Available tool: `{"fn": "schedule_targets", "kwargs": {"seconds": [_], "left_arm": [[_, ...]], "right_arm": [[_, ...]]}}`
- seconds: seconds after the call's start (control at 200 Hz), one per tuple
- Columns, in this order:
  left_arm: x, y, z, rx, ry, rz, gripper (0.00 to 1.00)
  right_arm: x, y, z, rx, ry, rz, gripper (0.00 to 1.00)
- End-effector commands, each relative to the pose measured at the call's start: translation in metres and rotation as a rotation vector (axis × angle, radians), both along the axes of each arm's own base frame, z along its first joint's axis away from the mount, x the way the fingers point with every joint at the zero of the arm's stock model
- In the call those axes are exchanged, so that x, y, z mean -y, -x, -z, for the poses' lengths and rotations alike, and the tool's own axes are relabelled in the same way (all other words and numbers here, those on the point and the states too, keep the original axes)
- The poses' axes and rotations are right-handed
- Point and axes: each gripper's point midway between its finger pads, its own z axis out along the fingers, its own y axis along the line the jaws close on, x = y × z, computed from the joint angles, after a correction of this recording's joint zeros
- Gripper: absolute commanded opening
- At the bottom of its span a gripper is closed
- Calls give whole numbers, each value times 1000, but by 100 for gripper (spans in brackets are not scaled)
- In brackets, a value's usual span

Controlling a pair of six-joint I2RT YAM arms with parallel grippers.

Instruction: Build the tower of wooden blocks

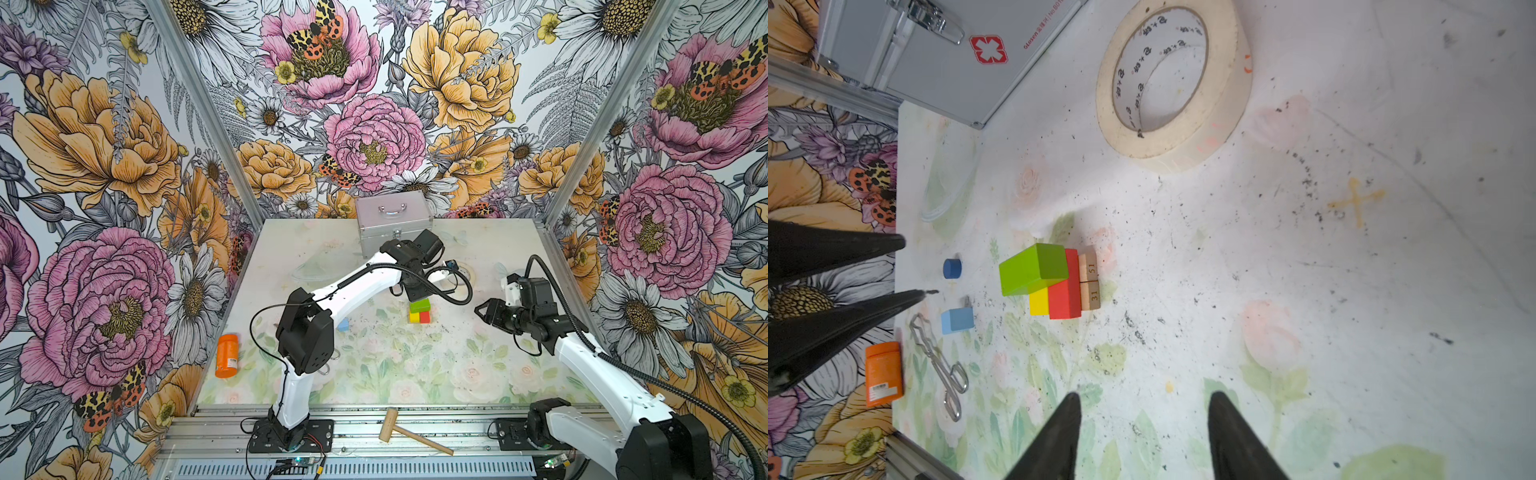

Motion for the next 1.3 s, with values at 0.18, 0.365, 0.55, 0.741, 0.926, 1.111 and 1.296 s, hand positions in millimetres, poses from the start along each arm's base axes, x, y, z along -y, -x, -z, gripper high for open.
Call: {"fn": "schedule_targets", "kwargs": {"seconds": [0.18, 0.365, 0.55, 0.741, 0.926, 1.111, 1.296], "left_arm": [[-23, -7, -57, -190, 422, -346, 11], [-30, -5, -51, -289, 715, -518, 8], [-36, -5, -50, -348, 987, -627, 8], [-43, -5, -23, -374, 966, -715, 10], [-46, 0, -2, -397, 927, -748, 12], [-51, 4, 16, -411, 882, -774, 13], [-53, 5, 31, -421, 842, -795, 13]], "right_arm": [[-47, -31, -21, 46, -19, -109, 9], [-74, -60, -18, 39, -11, -168, 0], [-86, -87, -13, 30, 1, -194, 0], [-104, -105, 5, -18, -15, -231, 0], [-115, -115, 20, -47, -25, -253, 0], [-131, -118, 32, -73, -32, -289, 0], [-141, -119, 40, -85, -37, -308, 0]]}}
